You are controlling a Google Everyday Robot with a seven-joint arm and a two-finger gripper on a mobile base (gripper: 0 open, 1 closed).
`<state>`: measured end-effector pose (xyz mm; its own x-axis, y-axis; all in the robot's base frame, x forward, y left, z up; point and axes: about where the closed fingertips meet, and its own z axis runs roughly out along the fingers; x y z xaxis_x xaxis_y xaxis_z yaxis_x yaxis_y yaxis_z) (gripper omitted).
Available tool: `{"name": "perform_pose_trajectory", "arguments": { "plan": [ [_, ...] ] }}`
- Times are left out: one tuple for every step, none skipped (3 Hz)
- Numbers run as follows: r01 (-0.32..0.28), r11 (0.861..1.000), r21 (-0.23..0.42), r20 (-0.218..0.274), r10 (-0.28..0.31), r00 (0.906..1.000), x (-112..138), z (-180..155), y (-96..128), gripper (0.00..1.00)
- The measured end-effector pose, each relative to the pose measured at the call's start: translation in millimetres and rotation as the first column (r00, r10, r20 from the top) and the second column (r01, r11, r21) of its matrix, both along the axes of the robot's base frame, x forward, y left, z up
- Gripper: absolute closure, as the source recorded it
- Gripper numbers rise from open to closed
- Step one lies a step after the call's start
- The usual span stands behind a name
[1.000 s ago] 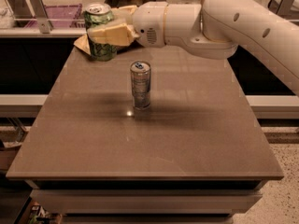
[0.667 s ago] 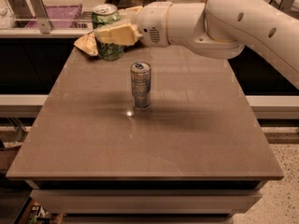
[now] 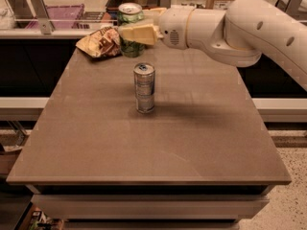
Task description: Move green can near brown chip bag
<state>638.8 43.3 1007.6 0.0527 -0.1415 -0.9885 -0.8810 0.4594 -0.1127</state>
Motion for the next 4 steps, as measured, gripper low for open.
{"name": "perform_pose_trajectory", "arguments": {
  "plan": [
    [0.028,1.0,0.012,0.027,-0.029,0.9992,25,-2,-19,1.0],
    [0.045,0.999,0.011,0.028,-0.045,0.9986,51,-5,-27,1.0],
    [0.051,0.999,-0.014,0.004,-0.051,0.9987,74,-11,-27,1.0],
    [0.061,0.998,-0.024,-0.008,-0.062,0.9981,92,-19,-25,1.0]
  ]
}}
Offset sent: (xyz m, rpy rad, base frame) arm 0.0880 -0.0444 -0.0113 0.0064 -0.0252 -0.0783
